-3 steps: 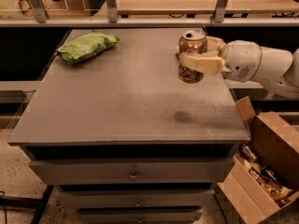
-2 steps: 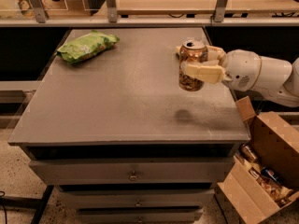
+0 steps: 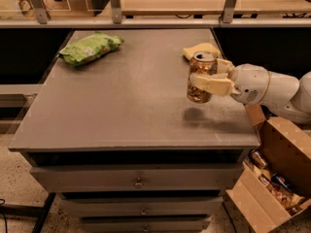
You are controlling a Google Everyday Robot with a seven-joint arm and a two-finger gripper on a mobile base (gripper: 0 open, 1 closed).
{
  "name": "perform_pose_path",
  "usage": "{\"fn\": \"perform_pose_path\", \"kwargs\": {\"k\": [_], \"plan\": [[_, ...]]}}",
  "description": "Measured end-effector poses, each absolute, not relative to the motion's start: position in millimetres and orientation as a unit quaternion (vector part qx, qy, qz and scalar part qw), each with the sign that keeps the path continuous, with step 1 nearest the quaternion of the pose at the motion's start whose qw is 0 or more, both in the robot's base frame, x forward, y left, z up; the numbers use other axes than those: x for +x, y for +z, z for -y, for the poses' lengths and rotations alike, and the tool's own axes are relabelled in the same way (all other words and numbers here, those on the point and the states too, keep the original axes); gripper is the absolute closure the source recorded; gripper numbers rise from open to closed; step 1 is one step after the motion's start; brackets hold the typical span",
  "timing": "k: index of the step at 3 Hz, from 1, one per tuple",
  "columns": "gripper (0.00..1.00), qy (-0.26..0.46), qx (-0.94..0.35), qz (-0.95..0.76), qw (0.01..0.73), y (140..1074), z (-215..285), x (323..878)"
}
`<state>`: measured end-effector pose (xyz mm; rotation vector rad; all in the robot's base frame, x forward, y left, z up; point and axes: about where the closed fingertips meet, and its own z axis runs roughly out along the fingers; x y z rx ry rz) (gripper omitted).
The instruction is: Place orange can upright
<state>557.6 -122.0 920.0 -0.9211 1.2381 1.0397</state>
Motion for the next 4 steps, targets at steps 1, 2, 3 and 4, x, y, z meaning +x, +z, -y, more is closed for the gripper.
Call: {"fn": "perform_pose_path", "kwargs": {"k": [1, 2, 3, 4], "plan": [[1.00, 0.450, -0.391, -0.532, 0.601, 913.0, 126.6, 557.5], [0.83, 0.452, -0.392, -0.529, 0.602, 909.8, 129.8, 555.8], [0.59, 0.452, -0.390, -0.529, 0.602, 906.2, 132.4, 552.6], [0.36, 0.452, -0.389, -0.531, 0.602, 902.1, 133.9, 548.5]]}}
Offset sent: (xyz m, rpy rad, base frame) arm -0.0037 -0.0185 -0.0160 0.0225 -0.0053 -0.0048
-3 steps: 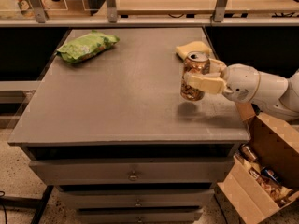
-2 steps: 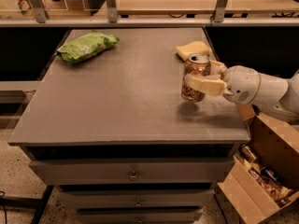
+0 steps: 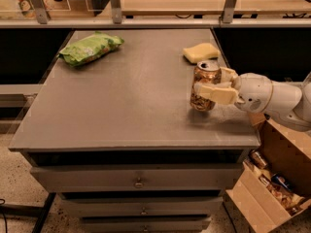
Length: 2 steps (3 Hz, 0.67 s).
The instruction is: Place orange can upright
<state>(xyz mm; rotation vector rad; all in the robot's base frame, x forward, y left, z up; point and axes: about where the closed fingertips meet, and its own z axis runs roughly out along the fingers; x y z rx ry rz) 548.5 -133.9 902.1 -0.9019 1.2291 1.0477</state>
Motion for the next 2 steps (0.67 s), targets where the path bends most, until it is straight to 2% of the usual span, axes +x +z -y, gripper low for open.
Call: {"fn": "perform_pose_path", "kwargs": {"k": [1, 2], "plan": [[0.13, 0.451, -0.391, -0.532, 0.601, 897.4, 135.6, 543.8], [0.00, 0.450, -0.392, -0.532, 0.600, 893.2, 137.3, 540.0]]}}
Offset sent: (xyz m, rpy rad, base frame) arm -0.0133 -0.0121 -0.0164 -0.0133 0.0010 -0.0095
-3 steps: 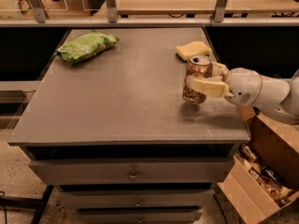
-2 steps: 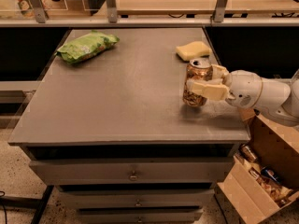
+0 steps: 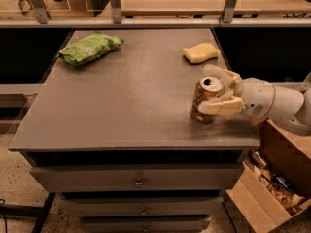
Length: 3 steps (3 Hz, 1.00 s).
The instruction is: Place orange can upright
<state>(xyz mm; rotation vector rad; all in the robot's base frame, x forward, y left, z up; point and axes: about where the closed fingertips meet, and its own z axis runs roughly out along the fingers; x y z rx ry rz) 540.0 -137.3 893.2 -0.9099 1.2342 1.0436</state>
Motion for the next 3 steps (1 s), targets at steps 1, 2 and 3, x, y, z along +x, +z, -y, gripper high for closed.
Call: {"fn": "perform_pose_path", "kwargs": {"k": [1, 2, 3], "plan": [[0.00, 0.447, -0.395, -0.534, 0.599, 892.3, 139.1, 539.1], [0.00, 0.443, -0.416, -0.549, 0.574, 908.4, 155.0, 546.8], [0.00, 0.443, -0.415, -0.551, 0.573, 909.9, 157.9, 547.6]]}}
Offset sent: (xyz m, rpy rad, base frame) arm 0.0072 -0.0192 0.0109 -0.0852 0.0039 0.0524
